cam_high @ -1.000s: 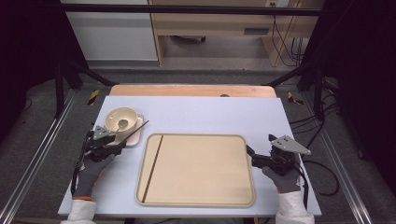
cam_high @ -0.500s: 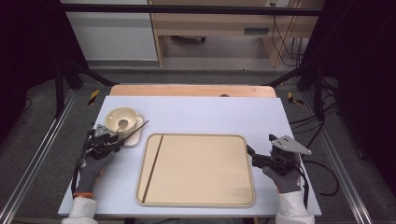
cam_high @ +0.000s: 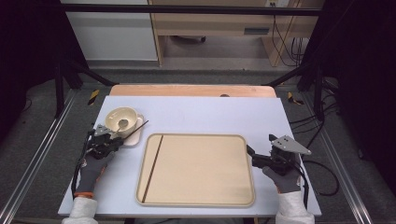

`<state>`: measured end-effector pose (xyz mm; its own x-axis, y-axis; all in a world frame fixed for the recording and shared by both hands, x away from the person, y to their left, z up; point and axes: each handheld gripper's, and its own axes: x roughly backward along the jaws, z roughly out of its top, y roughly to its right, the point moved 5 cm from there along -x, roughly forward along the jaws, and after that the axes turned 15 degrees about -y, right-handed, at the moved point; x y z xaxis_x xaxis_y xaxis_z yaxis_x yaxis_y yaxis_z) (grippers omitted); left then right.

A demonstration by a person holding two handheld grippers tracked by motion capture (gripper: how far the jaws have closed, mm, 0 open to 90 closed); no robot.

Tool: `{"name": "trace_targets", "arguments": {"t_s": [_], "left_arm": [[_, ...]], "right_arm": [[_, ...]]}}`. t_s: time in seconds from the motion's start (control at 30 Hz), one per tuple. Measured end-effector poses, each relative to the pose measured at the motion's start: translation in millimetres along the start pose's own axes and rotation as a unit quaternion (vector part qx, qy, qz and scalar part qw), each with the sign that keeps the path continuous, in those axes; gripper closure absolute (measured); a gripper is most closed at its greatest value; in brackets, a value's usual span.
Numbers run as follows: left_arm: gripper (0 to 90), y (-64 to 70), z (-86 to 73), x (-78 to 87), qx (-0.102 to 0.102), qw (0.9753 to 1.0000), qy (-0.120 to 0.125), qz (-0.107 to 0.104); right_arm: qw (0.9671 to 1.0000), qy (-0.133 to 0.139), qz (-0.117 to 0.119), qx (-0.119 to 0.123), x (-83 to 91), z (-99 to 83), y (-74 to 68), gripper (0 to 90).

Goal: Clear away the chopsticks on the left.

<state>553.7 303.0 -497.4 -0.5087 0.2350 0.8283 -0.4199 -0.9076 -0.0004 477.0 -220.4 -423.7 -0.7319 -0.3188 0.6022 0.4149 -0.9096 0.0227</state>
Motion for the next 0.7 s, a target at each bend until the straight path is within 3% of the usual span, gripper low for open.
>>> {"name": "trace_targets", "arguments": {"t_s": [0.7], "left_arm": [[85.3,18.3,2.1,8.7,-0.036,0.9993,0.006,-0.014]], "right_arm": [[1.0000,0.004,-0.002,0.000,2.0,0.4,1.1,9.6]]}}
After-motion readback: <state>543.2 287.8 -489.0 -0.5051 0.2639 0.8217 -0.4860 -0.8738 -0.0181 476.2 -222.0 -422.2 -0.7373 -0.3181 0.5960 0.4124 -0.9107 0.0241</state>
